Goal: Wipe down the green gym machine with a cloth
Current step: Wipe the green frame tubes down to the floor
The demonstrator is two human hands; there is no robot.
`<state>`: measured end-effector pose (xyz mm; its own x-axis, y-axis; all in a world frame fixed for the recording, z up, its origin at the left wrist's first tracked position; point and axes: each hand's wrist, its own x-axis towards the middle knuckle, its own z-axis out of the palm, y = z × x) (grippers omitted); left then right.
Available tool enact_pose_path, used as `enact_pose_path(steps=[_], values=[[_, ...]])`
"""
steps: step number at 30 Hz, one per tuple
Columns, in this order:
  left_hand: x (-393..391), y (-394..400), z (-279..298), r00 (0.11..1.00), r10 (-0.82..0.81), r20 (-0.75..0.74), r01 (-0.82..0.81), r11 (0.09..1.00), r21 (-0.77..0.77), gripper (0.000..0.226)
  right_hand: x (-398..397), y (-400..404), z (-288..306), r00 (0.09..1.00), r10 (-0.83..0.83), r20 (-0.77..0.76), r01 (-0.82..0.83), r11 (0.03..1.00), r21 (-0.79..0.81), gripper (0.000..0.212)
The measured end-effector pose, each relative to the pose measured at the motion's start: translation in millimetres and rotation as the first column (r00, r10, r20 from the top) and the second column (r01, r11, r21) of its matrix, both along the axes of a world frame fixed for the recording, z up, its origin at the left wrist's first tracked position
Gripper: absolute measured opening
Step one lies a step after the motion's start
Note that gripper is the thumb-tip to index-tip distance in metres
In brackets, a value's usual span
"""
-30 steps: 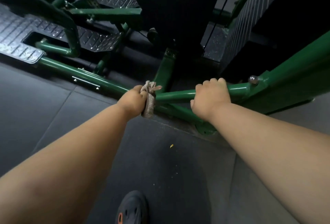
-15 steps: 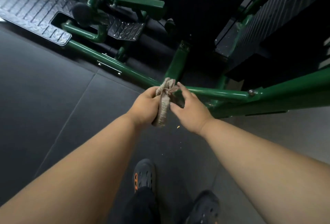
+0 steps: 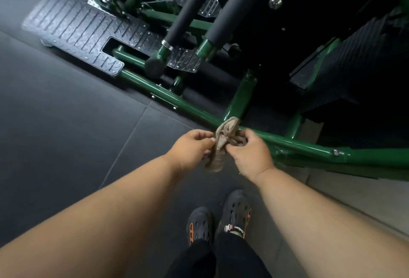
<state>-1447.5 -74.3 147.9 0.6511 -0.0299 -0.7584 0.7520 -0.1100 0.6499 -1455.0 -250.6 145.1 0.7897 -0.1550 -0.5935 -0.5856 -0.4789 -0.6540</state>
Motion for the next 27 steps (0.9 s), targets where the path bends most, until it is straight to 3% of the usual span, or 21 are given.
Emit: enact_pose_path(steps=[2,8,12,14,16,18,20,23,25,27], values=[[9.0,10.7,0.8,1.000,-0.016,0.020,0.014,0.997,0.078,0.025,16.1,2.6,-1.1,1.000,0.021,0.018,-0.019,0.995,-0.098,0.032],[41.3,62.2,-31.9,0.994,-0.112,0.000,0.107,0.950,0.295,0.026,52.2,8.2,-24.5,0.997,-0.042,-0.060,0.026,0.968,-0.248,0.026],[57.1,104.5,-40.2,0.950,-0.313,0.014,0.256,0.801,0.542,0.035,54.2,6.4,-50.6,0.994,-0.085,-0.075,0.058,0.951,-0.302,0.022],[70.3,131.7,-35.7,0.924,-0.366,0.114,0.203,0.719,0.665,0.036,52.2,8.3,-70.0,0.996,-0.080,-0.043,0.062,0.941,-0.331,0.036],[85.9,151.3,-35.1,0.894,-0.371,0.252,0.096,0.707,0.700,0.031,54.3,7.5,-97.6,0.998,-0.069,0.005,0.066,0.926,-0.371,0.066],[104.3,167.2,-41.3,0.866,-0.389,0.315,0.065,0.711,0.700,0.027,61.7,9.3,-132.6,0.997,-0.075,0.031,0.081,0.904,-0.420,0.075],[119.5,179.4,-61.4,0.853,-0.455,0.256,0.161,0.696,0.699,0.026,72.4,15.7,-164.0,0.997,-0.064,0.044,0.077,0.887,-0.454,0.065],[130.9,187.8,-97.6,0.796,-0.599,0.091,0.357,0.586,0.727,0.040,84.1,33.5,-207.2,0.997,0.057,0.043,-0.029,0.877,-0.480,0.048],[139.9,192.8,-114.9,0.781,-0.609,0.138,0.274,0.532,0.801,0.050,95.4,48.7,-231.2,0.990,0.133,0.054,-0.090,0.868,-0.488,0.042],[155.5,197.3,-118.6,0.769,-0.575,0.280,0.101,0.542,0.834,0.055,105.3,60.0,-261.3,0.982,0.182,0.048,-0.132,0.849,-0.511,0.043]])
